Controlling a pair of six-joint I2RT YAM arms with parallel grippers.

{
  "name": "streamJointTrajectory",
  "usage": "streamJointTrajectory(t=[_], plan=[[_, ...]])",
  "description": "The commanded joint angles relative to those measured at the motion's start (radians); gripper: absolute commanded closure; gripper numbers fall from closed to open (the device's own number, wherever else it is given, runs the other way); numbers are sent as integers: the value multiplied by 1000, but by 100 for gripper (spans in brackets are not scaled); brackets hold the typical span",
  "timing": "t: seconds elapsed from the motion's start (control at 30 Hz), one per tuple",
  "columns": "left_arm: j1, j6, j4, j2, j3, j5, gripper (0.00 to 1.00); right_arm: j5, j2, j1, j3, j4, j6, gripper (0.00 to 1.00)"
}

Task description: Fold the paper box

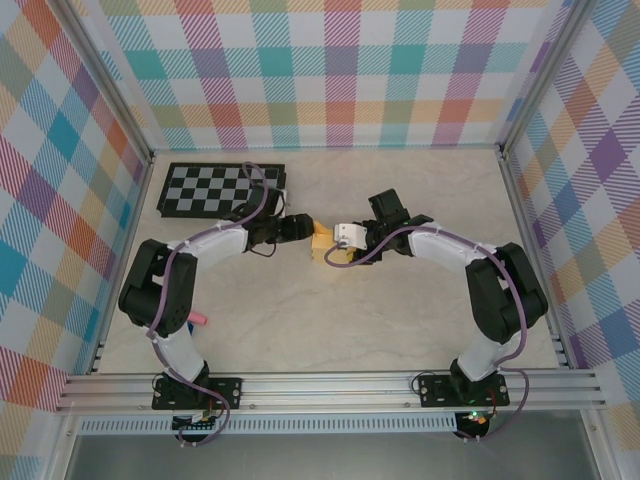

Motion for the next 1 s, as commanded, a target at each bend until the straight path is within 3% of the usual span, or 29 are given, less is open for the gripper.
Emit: streamJointTrajectory(t=[0.0, 0.07, 0.23, 0.33, 0.4, 0.5, 0.57, 0.7, 0.8, 0.9, 0.97], plan=[[71, 40, 194, -97, -73, 91, 24, -56, 20, 3, 2, -9, -27, 47], [115, 67, 271, -124, -97, 153, 22, -76, 23, -1, 18, -32, -24, 46], [132, 256, 212, -113, -27, 319, 21, -187, 48, -40, 105, -140, 24, 45], [131, 382, 380, -146, -120, 474, 20, -207, 76, -57, 135, -180, 22, 46], [117, 536, 463, -189, -186, 522, 18, -221, 84, -65, 143, -187, 28, 46], [101, 804, 234, -195, -116, 533, 20, -239, 92, -73, 155, -203, 28, 46], [100, 923, 113, -170, -66, 537, 27, -257, 100, -81, 165, -216, 29, 46], [90, 870, 231, -165, -102, 493, 42, -272, 113, -91, 183, -234, 34, 47], [60, 891, 199, -168, -98, 456, 55, -275, 118, -95, 189, -245, 35, 47], [47, 945, 203, -169, -120, 371, 77, -285, 121, -97, 189, -250, 31, 47], [57, 942, 250, -171, -142, 332, 80, -288, 124, -99, 189, -253, 30, 47]])
